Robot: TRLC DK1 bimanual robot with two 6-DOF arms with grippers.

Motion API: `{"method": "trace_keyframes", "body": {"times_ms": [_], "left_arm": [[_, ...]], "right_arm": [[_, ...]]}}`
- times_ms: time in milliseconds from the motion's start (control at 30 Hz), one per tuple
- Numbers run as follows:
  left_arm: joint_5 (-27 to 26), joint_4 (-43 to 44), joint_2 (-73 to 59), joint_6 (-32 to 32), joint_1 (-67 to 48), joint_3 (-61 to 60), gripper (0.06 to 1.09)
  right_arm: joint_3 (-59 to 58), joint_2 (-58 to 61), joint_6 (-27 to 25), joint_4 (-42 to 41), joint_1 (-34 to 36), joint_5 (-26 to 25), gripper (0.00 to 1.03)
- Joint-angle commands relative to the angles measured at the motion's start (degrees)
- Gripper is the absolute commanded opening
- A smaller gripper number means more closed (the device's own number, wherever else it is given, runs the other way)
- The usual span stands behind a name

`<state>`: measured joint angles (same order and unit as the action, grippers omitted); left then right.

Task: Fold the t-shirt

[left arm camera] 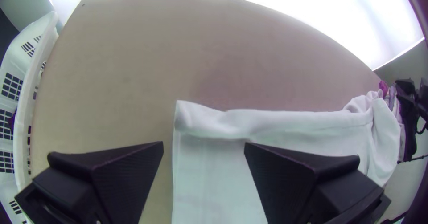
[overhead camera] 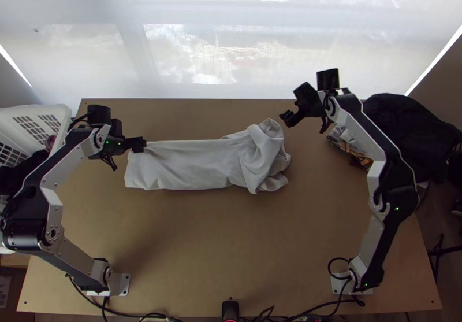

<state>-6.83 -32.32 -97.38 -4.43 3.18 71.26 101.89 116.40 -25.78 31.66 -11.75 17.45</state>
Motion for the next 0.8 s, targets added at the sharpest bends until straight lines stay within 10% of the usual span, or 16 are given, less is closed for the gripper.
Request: {"method": "trace_keyframes", "body": {"times_ms": [0, 767], "left_arm": [[-0.73, -6.62, 6.94, 1.35, 0.42, -2.36, 0.98], [-0.90, -0.20, 1.58, -1.02, -1.33, -6.84, 0.98]], "right_arm": [[-1.78, -10.75, 3.63, 0.33, -1.00, -0.05, 0.98], [-31.84, -20.51, 4.51, -7.05, -22.53, -3.13, 0.98]]}}
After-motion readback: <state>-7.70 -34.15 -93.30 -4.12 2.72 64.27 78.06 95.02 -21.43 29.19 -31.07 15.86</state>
